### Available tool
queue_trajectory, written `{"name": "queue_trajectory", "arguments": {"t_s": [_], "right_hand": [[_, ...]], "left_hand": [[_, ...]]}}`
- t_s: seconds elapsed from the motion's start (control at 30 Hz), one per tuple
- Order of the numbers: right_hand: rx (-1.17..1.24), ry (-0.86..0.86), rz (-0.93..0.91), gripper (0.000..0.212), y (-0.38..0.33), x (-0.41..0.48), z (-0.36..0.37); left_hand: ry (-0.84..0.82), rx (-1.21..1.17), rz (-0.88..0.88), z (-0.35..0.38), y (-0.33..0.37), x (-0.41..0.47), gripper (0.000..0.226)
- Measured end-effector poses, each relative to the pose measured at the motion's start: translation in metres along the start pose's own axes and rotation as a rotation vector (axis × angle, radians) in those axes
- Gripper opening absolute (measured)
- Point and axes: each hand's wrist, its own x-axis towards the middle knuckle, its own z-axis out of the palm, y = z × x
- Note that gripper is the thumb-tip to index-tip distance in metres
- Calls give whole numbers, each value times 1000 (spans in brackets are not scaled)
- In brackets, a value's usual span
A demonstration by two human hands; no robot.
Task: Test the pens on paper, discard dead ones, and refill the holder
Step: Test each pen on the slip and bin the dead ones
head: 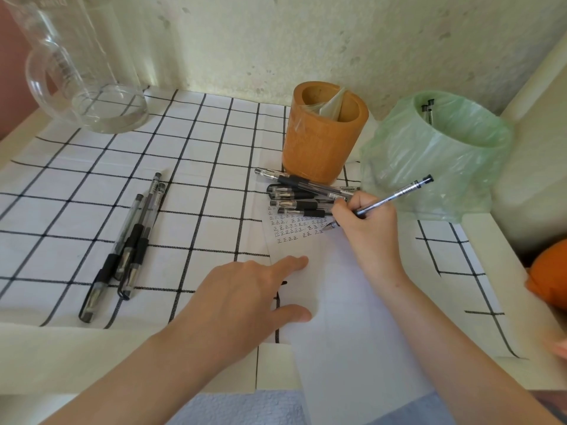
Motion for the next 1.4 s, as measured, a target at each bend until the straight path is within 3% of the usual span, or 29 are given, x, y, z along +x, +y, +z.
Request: {"name": "queue_trajectory", "arguments": {"t_s": [0.27, 0.4, 0.47, 0.6, 0.8, 1.1, 1.4], "right_hand": [[-4, -10, 35, 39, -2, 0, -1], [227, 41, 174, 44, -6, 2, -6], [328, 38, 202, 41, -14, 2, -9], [440, -18, 267, 35, -36, 0, -21], [575, -310, 430, 18, -52, -13, -28], [472, -327, 414, 36, -55, -20, -23], [376, -454, 323, 28, -58, -29, -14]], "left_hand": [[-9, -6, -3, -1, 0, -1, 63], [-31, -62, -3, -4, 0, 0, 63], [4, -162, 2, -5, 0, 2, 60], [138, -668, -43, -14, 0, 2, 38], [141, -871, -52, -14, 2, 9, 57], [215, -854, -5, -18, 6, 6, 76], [268, -758, -58, -14, 7, 6, 82]]}}
